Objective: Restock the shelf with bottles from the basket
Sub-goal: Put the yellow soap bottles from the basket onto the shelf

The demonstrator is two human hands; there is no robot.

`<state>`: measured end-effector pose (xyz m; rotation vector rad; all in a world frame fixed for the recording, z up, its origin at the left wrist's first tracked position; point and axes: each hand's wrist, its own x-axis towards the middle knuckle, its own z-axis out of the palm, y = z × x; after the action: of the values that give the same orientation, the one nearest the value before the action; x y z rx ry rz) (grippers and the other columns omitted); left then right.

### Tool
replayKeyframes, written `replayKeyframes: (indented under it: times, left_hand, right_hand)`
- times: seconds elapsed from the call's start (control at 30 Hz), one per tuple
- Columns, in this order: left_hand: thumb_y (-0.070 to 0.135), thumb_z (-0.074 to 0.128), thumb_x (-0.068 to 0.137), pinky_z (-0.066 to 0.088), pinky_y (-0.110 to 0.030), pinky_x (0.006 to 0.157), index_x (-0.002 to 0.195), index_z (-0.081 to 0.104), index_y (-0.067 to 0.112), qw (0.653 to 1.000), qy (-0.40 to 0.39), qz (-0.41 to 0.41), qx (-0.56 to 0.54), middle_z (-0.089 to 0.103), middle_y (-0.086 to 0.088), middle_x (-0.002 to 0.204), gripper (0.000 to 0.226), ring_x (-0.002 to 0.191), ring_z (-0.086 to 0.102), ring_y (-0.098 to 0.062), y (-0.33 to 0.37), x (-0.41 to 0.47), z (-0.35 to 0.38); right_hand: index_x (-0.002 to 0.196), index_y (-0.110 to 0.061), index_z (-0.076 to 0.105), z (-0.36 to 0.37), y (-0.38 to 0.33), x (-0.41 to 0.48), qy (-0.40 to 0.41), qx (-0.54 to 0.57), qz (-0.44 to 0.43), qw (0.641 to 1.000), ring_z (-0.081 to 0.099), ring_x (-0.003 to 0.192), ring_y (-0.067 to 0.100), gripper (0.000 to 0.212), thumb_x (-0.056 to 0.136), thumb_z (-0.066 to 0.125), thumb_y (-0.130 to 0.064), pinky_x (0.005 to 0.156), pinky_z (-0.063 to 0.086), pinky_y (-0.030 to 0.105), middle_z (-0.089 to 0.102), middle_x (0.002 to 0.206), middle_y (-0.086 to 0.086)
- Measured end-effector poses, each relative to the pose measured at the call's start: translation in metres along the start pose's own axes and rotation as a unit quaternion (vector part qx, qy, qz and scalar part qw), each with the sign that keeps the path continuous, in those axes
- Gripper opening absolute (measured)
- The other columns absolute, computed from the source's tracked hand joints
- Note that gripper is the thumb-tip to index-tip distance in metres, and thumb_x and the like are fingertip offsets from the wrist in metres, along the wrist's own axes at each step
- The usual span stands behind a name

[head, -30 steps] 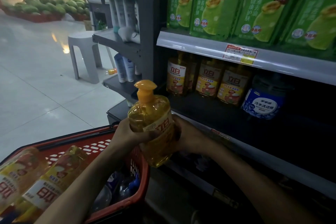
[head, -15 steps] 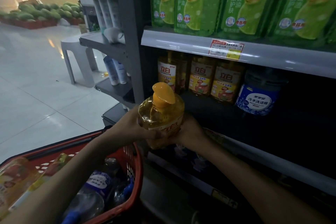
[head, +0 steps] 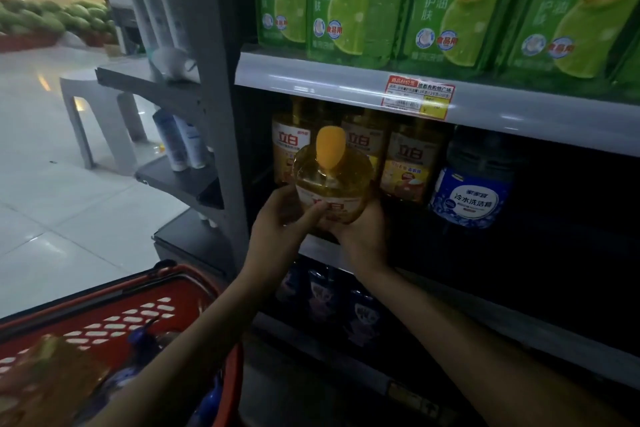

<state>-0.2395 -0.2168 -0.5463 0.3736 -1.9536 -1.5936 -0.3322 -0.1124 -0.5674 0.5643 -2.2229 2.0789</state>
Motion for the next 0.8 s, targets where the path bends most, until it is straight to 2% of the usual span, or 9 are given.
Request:
replayKeyframes:
  times: [0.07, 0.13, 0.23, 0.3, 0.37, 0.53, 0.67, 0.8]
  left_hand:
    - [0.027, 0.076, 0.094, 0.059, -0.023, 0.09, 0.126, 0.066, 0.02, 0.999, -0.009, 0.02, -0.05, 0.076, 0.015, 0.113, 0.034, 0.107, 0.071, -0.001, -0.005, 0.013, 0.012]
    - [0.023, 0.073, 0.096, 0.058, -0.023, 0.091, 0.126, 0.068, 0.021, 0.997, -0.025, 0.039, -0.068, 0.077, 0.012, 0.116, 0.031, 0.111, 0.071, -0.004, -0.011, 0.028, 0.022]
    - [0.021, 0.071, 0.098, 0.057, -0.034, 0.098, 0.13, 0.068, 0.021, 0.993, -0.033, 0.042, -0.101, 0.076, 0.007, 0.121, 0.032, 0.117, 0.07, -0.009, -0.024, 0.047, 0.035]
    - [0.022, 0.072, 0.097, 0.056, -0.044, 0.103, 0.133, 0.067, 0.021, 0.992, -0.023, 0.041, -0.116, 0.074, 0.004, 0.125, 0.036, 0.12, 0.068, -0.013, -0.031, 0.058, 0.042]
    - [0.024, 0.072, 0.097, 0.054, -0.048, 0.105, 0.134, 0.067, 0.023, 0.991, -0.018, 0.044, -0.122, 0.073, 0.005, 0.127, 0.037, 0.122, 0.067, -0.013, -0.036, 0.068, 0.048]
    - [0.024, 0.073, 0.097, 0.057, -0.04, 0.1, 0.133, 0.067, 0.021, 0.99, 0.011, 0.037, -0.137, 0.074, 0.008, 0.124, 0.037, 0.119, 0.068, -0.007, -0.042, 0.088, 0.057]
    - [0.027, 0.077, 0.092, 0.06, -0.028, 0.088, 0.122, 0.066, 0.015, 0.986, 0.067, 0.019, -0.149, 0.076, 0.01, 0.111, 0.034, 0.105, 0.071, -0.001, -0.047, 0.099, 0.064]
    - [0.021, 0.076, 0.093, 0.061, -0.031, 0.092, 0.127, 0.064, 0.015, 0.986, 0.063, 0.009, -0.155, 0.074, 0.005, 0.119, 0.037, 0.111, 0.07, -0.004, -0.054, 0.101, 0.064]
  right_hand:
    - [0.124, -0.035, 0.055, 0.003, 0.009, 0.014, 0.019, -0.008, -0.005, 1.0, 0.066, 0.11, 0.007, 0.075, 0.064, 0.094, -0.013, 0.092, 0.058, 0.044, 0.069, 0.117, -0.013]
    - [0.128, -0.034, 0.051, 0.004, 0.018, 0.026, 0.035, -0.02, -0.011, 0.999, 0.063, 0.112, 0.005, 0.076, 0.067, 0.092, -0.012, 0.093, 0.058, 0.041, 0.066, 0.119, -0.014]
    - [0.138, -0.022, 0.046, 0.007, 0.033, 0.044, 0.053, -0.052, -0.017, 0.997, 0.061, 0.12, 0.016, 0.08, 0.072, 0.09, -0.018, 0.094, 0.057, 0.044, 0.064, 0.129, -0.003]
    - [0.138, -0.021, 0.041, 0.008, 0.039, 0.054, 0.059, -0.072, -0.026, 0.995, 0.061, 0.121, 0.02, 0.081, 0.073, 0.089, -0.021, 0.094, 0.057, 0.045, 0.063, 0.131, 0.001]
    - [0.14, -0.022, 0.037, 0.01, 0.043, 0.063, 0.065, -0.077, -0.029, 0.995, 0.06, 0.122, 0.021, 0.081, 0.076, 0.087, -0.019, 0.095, 0.056, 0.045, 0.061, 0.132, 0.002]
    - [0.143, -0.022, 0.036, 0.019, 0.05, 0.079, 0.092, -0.094, -0.018, 0.991, 0.06, 0.121, 0.021, 0.081, 0.078, 0.085, -0.023, 0.092, 0.057, 0.047, 0.06, 0.131, 0.003]
    - [0.133, -0.017, 0.045, 0.024, 0.046, 0.088, 0.134, -0.165, -0.037, 0.976, 0.054, 0.125, 0.028, 0.072, 0.076, 0.087, -0.027, 0.09, 0.055, 0.044, 0.048, 0.139, 0.007]
    - [0.132, -0.019, 0.046, 0.03, 0.047, 0.089, 0.135, -0.215, -0.024, 0.967, 0.054, 0.126, 0.03, 0.068, 0.077, 0.085, -0.03, 0.089, 0.056, 0.045, 0.048, 0.139, 0.006]
